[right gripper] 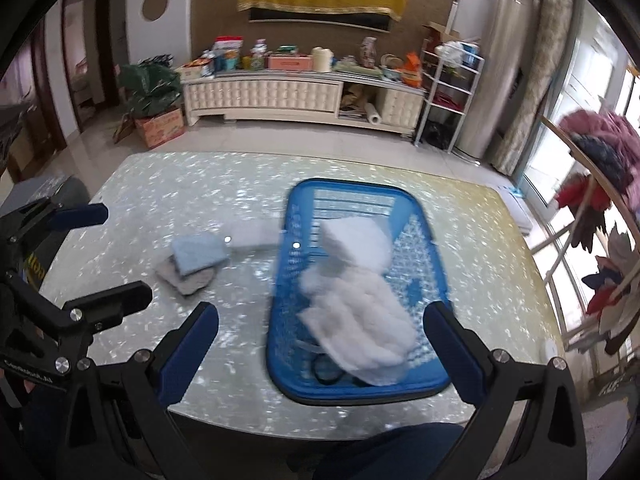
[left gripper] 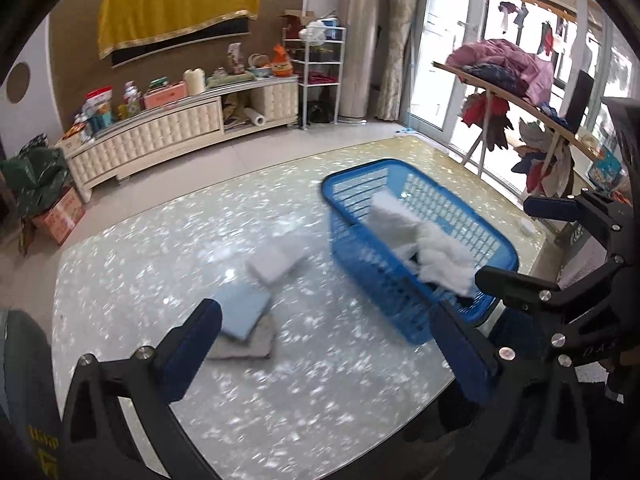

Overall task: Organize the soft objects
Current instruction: 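Move both tools back toward the light blue cloth and grey felt pad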

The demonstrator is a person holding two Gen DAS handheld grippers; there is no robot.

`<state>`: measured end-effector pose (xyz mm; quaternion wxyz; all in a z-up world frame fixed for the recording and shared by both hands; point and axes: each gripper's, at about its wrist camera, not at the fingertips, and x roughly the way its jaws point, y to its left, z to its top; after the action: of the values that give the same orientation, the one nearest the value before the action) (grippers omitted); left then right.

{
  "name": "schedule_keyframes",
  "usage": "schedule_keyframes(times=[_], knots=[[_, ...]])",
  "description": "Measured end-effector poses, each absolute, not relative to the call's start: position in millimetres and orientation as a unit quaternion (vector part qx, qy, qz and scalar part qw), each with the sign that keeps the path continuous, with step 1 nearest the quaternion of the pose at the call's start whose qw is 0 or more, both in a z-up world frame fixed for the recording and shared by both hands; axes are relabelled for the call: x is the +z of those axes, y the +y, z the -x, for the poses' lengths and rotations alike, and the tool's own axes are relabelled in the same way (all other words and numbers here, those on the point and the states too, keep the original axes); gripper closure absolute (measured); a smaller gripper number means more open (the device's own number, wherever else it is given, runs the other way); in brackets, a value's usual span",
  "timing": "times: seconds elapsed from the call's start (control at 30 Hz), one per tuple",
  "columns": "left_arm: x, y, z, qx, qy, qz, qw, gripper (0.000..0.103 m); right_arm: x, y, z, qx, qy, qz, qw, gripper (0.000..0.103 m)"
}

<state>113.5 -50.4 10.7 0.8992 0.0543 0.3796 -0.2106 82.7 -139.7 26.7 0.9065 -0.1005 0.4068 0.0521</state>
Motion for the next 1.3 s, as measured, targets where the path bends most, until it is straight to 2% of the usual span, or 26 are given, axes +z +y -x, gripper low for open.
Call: schedule_keyframes(times=[0.63,1.3], knots=[[-19,59,-113,-0.157,0.418,-0.008,0.895,0.0,-3,-62,-118,0.109,0.432,0.15,0.883,0.001],[-83,92,-190,-0.154,0.521,-0.015,0.839,0.0,-72,-14,-189,0.136,0.491,0.173,0.843,0.001]])
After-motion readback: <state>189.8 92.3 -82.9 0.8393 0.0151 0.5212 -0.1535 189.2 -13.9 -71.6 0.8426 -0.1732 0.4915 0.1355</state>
